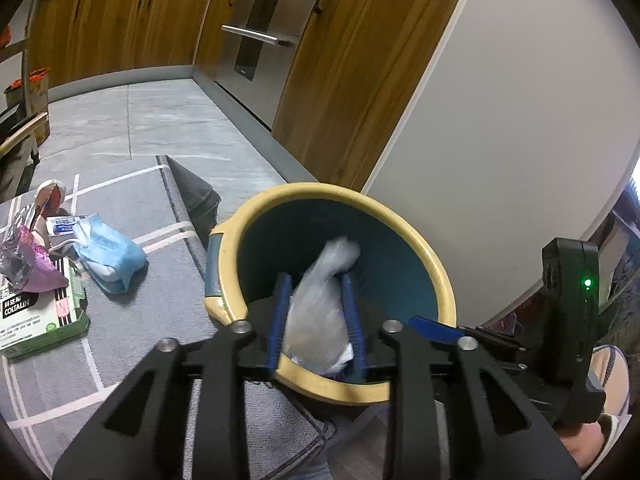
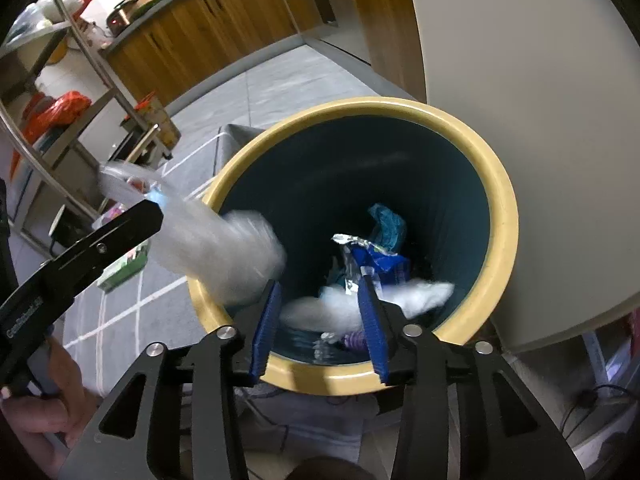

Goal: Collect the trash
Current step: 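Open both tools to drop the plastic bag and glove into the bin, then grasp the silver foil wrapper with the left tool while the right tool grasps the blue face mask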

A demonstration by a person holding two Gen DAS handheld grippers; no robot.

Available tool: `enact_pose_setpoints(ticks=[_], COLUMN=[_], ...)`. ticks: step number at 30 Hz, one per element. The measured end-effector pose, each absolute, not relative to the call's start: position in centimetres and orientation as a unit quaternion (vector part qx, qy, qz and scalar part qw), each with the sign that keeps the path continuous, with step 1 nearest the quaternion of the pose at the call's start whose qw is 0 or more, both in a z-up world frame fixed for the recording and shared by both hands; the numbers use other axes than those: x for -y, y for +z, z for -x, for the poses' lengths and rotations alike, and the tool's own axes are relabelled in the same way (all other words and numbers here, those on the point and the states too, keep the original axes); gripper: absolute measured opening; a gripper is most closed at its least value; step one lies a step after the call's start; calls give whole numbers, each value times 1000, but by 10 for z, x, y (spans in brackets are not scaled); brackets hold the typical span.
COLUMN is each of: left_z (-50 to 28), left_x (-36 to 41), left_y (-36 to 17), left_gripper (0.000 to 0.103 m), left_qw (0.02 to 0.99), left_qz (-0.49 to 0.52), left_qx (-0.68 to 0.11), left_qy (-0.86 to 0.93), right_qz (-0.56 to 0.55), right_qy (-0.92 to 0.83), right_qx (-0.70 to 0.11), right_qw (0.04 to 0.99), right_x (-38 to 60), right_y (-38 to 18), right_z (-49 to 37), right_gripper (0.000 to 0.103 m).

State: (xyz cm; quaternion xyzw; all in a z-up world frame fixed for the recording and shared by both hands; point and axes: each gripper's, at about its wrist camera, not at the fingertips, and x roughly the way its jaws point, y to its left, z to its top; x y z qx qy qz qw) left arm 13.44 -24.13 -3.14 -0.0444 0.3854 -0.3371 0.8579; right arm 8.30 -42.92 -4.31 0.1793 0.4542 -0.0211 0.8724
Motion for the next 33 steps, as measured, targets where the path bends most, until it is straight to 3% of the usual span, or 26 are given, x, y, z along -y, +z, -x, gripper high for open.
enact_pose_setpoints(ticks=[4,15,19,33], left_z=[-133,-136,-134,-149], left_x=[233,205,184,84], left_y=[-26,-22,-15,-13], left_gripper=[41,42,56,57], left_qw=[864,873,882,910], left_qz=[49,58,59,104], left_qx=[-375,-368,-357,-349], left_qy=[-332,-316,-302,-198], right_qz=[-186,-198,-194,-153], right_qy=[-23,-23,-11,55], right_qx=[-448,-427,-421,-409], right_qw=[874,882,886,898], right_x=[432,432,420,356], right_y=[-41,-33,-29,-14], right_z=[-82,-81,-86,-108], right_gripper=[49,49,50,50])
